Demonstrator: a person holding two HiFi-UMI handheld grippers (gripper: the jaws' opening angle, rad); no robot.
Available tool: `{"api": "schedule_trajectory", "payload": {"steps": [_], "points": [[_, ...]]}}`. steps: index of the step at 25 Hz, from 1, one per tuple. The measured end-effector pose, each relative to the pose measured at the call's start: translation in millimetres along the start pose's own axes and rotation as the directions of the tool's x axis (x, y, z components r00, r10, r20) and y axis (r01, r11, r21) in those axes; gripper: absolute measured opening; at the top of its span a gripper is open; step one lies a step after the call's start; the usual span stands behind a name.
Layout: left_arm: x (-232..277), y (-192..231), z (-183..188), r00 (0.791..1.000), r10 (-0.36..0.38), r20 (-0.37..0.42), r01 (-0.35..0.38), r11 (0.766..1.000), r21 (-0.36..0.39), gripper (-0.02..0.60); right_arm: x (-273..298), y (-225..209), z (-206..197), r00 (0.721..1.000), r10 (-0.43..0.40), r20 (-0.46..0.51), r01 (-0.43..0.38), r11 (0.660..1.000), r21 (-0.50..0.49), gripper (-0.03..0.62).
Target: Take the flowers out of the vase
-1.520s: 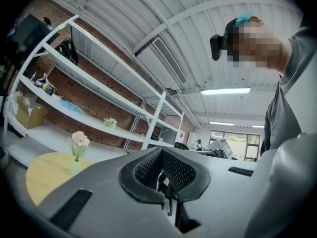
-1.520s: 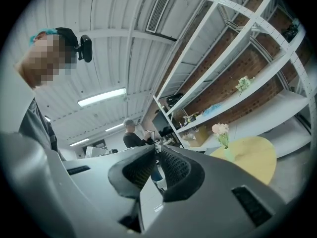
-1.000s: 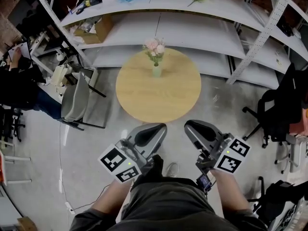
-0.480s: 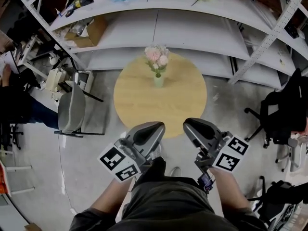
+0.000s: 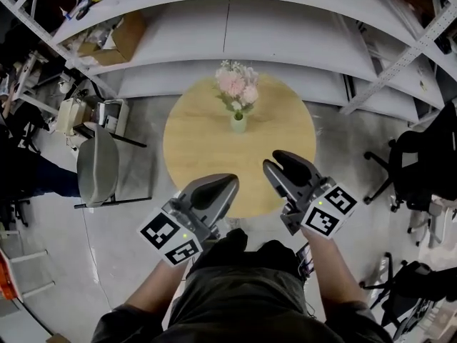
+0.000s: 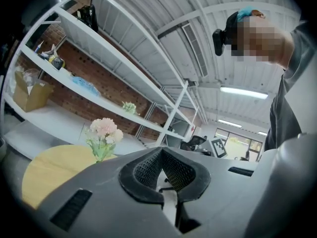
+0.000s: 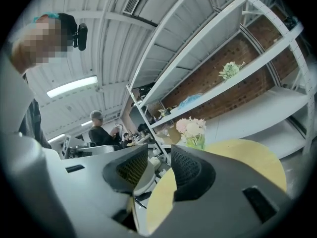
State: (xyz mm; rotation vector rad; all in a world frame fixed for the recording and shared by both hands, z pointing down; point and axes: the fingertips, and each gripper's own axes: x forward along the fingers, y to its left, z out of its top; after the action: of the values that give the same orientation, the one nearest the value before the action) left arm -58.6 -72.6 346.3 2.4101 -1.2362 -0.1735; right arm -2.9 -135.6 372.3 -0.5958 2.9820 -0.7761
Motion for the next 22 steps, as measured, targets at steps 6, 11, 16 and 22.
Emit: {"api": "schedule_trajectory", "payload": {"steps": [6,11,16,22], "points": [[5.8,36.4,-14.6,0.999,0.031,-0.036,-0.031,0.999,-0.016,0.005,57.6,-57.8,-29.0,0.997,-0.068,-0.042,0.064,0.994,-0.089,0.167],[8.9,61.1,-34.5,0.996,0.080,-0.044,-0.081,0.996,-0.041,0.005,103.2,-97.9,-59.1,0.992,-0.079,-0.100,0.064,0.988,-0.142,0.214],[8.2,85.2,-60.2,0.989,0.139,-0.048,-0.143,0.986,-0.088,0.005,141.1,-132.6,-76.6,0.989,-0.088,-0.122,0.063,0.979,-0.196,0.236],[1.6,99.2,-77.0,0.981,0.180,-0.077,-0.188,0.975,-0.115,0.005,172.2,-151.9,-91.2,0.987,-0.061,-0.146,0.028,0.975,-0.221,0.260]]}}
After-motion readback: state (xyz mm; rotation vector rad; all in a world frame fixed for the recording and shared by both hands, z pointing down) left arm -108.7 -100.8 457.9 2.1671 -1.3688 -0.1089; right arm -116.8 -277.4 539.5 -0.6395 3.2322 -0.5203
